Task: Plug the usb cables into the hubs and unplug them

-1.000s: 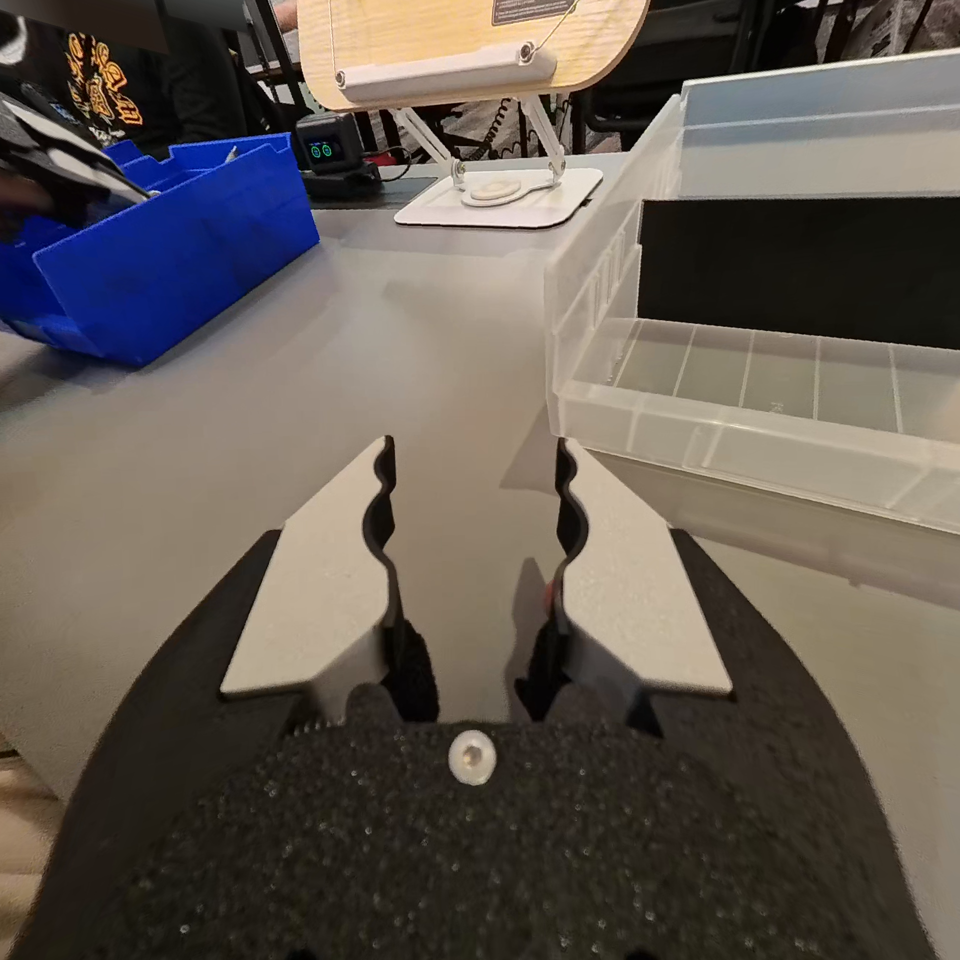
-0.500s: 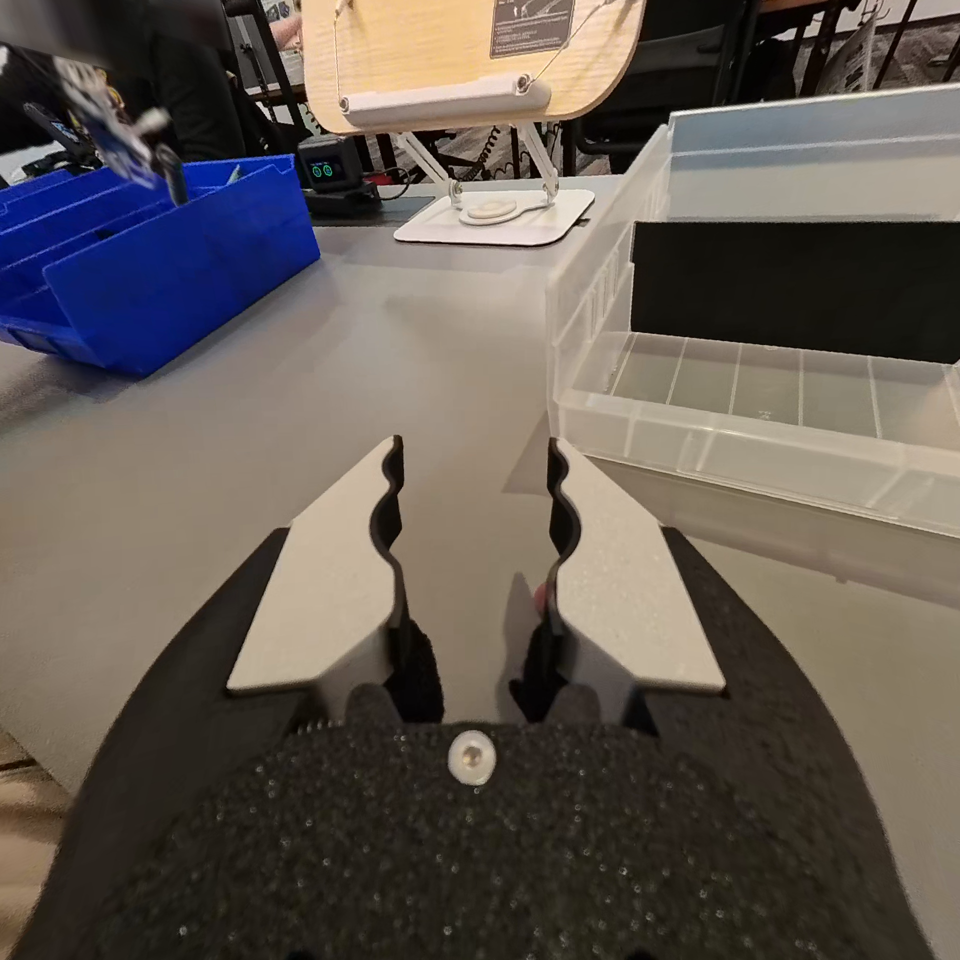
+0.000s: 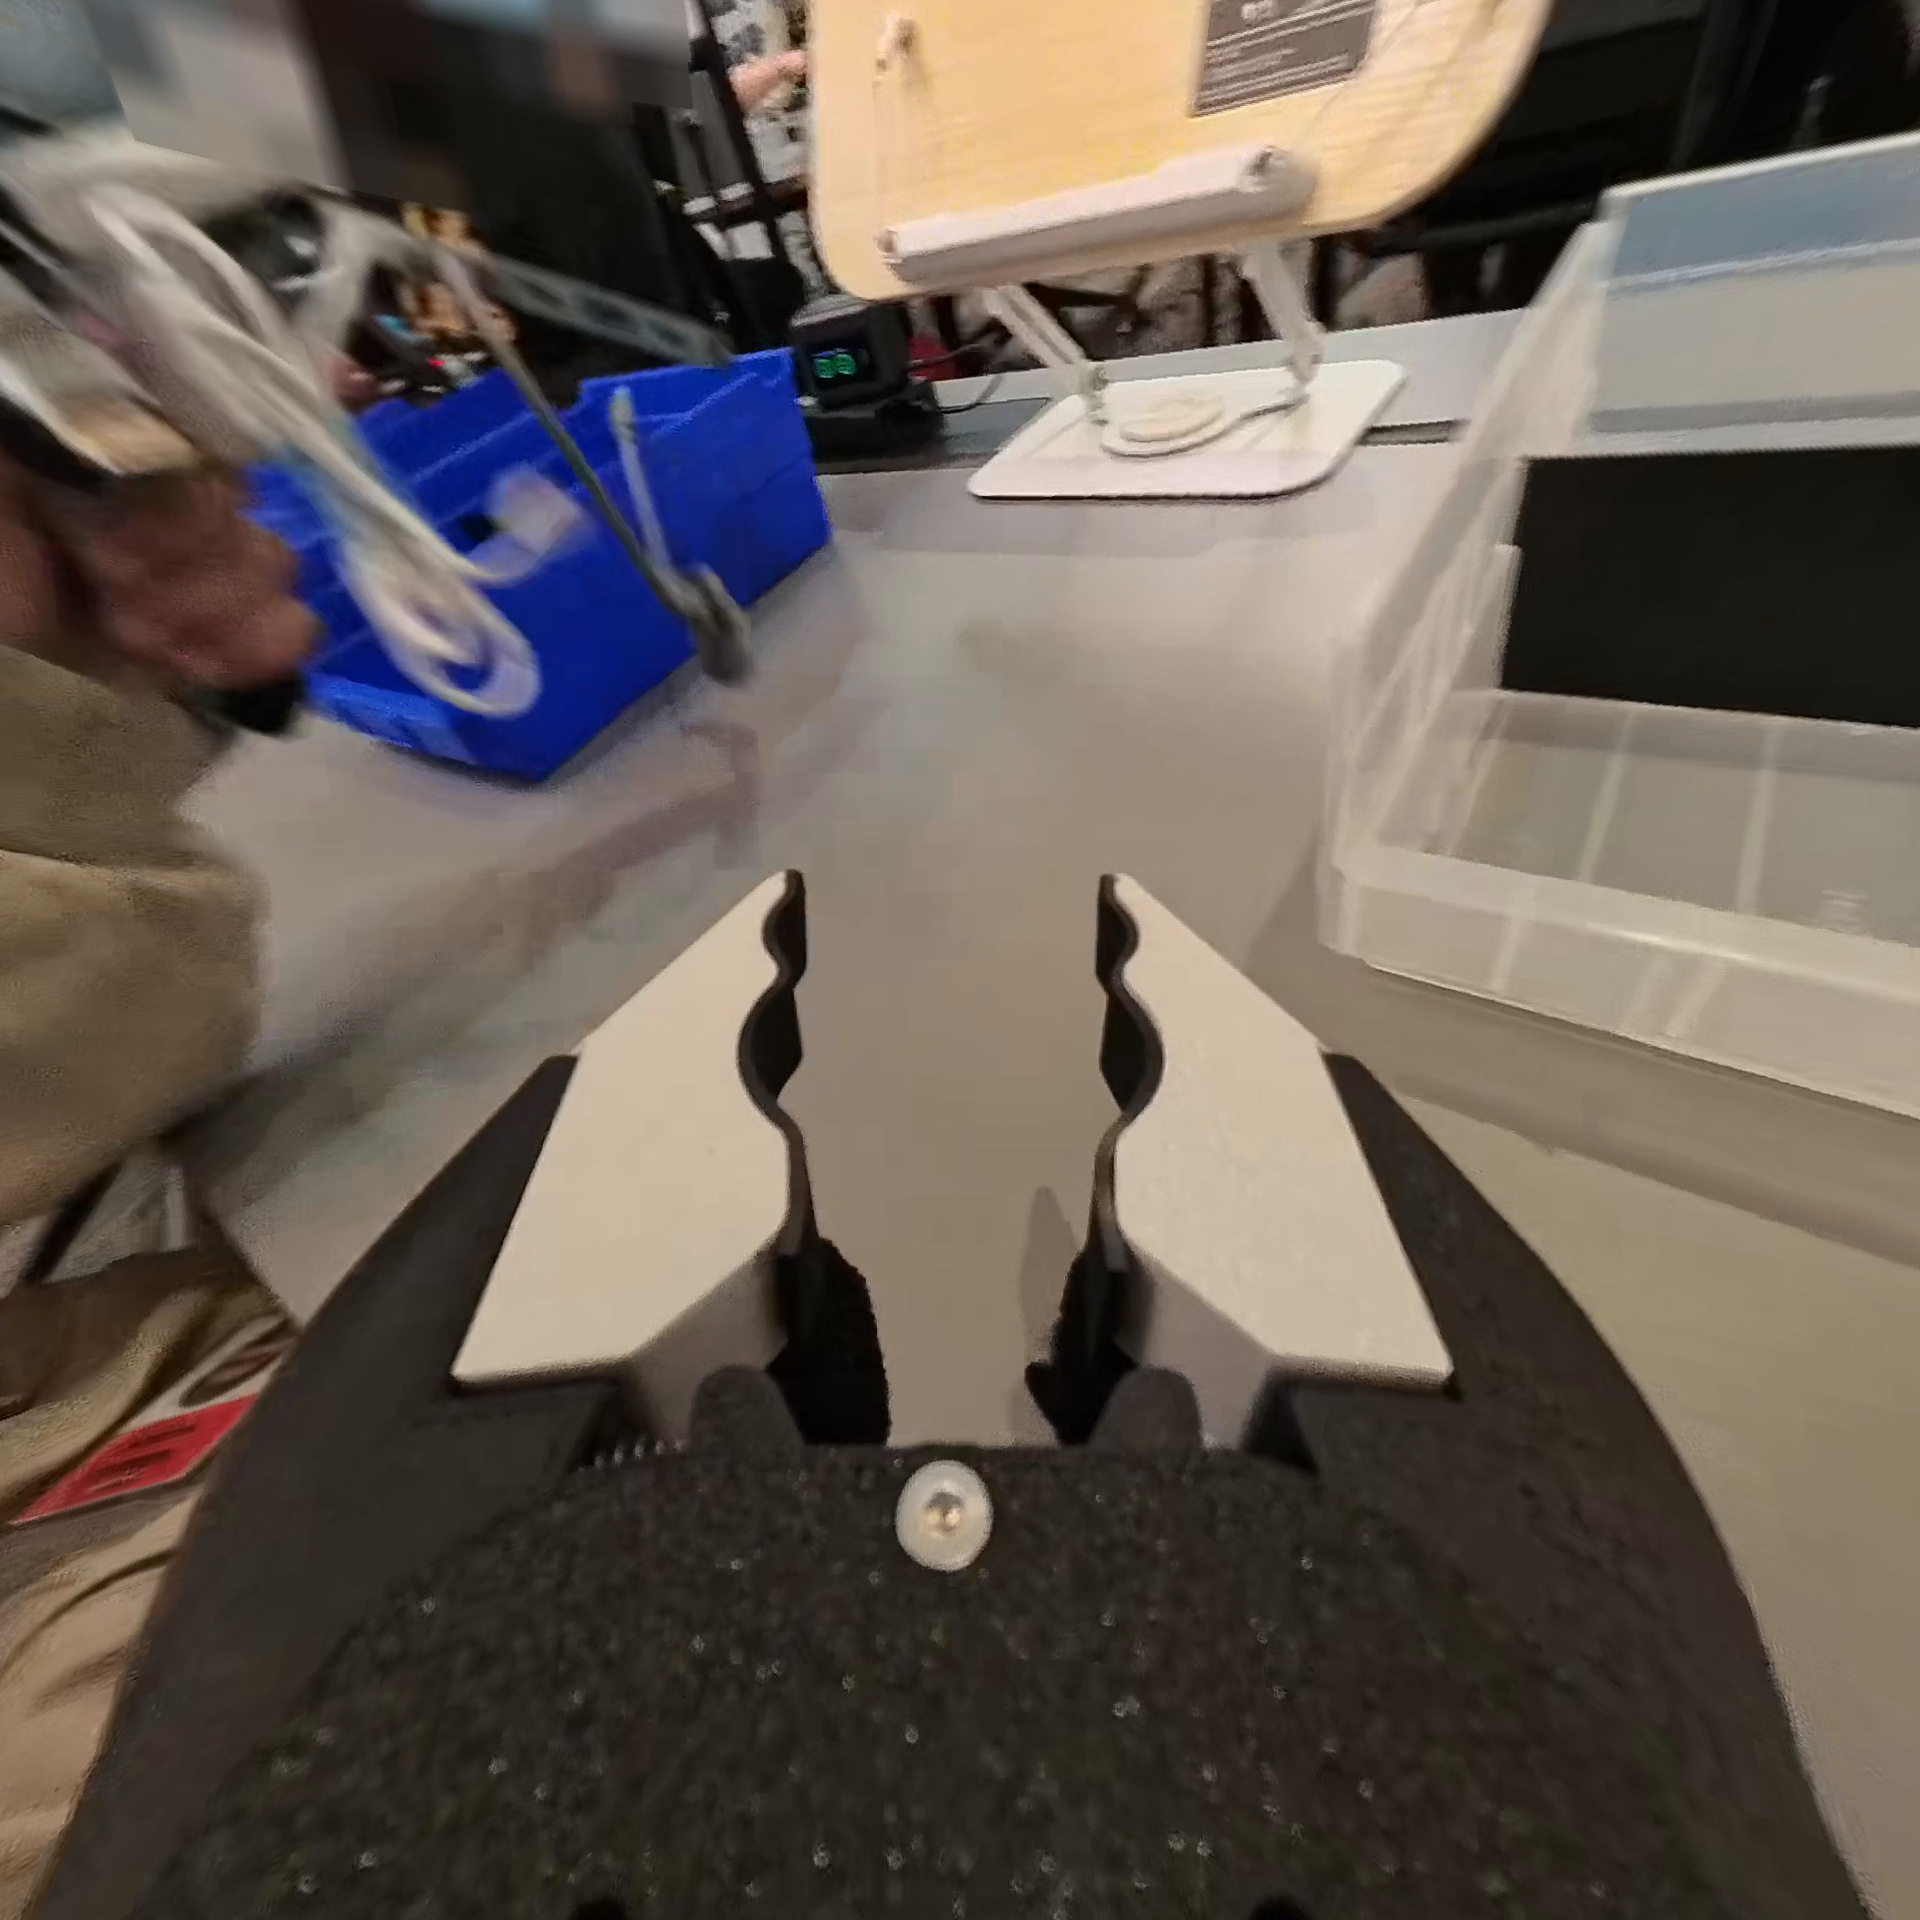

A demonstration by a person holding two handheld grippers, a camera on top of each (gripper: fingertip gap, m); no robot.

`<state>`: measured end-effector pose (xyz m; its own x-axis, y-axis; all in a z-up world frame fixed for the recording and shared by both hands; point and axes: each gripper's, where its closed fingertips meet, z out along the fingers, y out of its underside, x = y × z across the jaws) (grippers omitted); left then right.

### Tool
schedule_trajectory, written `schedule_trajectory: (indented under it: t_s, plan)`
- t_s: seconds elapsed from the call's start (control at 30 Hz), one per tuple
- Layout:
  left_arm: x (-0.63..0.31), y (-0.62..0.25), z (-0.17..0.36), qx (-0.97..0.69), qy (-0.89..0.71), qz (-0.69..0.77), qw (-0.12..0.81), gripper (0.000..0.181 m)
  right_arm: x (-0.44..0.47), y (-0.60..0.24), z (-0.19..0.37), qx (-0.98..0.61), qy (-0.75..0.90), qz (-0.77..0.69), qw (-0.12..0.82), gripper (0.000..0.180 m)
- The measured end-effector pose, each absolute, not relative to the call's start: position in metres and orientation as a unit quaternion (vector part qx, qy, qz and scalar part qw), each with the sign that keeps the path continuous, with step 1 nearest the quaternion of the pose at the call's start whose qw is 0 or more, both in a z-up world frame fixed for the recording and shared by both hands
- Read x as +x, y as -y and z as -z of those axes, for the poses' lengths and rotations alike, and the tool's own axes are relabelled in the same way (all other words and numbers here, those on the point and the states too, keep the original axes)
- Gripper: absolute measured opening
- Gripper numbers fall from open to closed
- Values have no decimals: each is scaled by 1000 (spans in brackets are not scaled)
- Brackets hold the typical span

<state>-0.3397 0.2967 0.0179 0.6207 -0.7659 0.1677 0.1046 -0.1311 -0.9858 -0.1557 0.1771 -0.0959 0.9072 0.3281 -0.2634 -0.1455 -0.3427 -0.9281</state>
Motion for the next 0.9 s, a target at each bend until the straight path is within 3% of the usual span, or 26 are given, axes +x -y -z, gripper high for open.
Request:
schedule_trajectory:
  t_s: [0.13,0.3,0.4,0.47,0.63,0.83,0.9]
  plan:
    - [-312,-278,20,-659,-279,388,581,32,-205,-193,73,-771,120,-279,559,56]
    - [-297,-241,8,-601,-341,365,625,32,-264,-210,39,-730,152,-432,508,55]
    - [-299,-233,6,-591,-337,353,643,32,-288,-219,39,-725,149,-463,488,41]
    - [-301,-231,9,-597,-336,336,646,32,-293,-226,45,-727,153,-443,502,31]
    - [-309,-227,36,-622,-348,315,627,32,-288,-226,58,-737,226,-286,570,27]
    - [-304,-230,60,-647,-381,301,587,37,-280,-225,59,-741,267,-195,585,20]
    - [-307,-226,46,-620,-369,319,615,30,-279,-226,70,-763,279,-166,559,20]
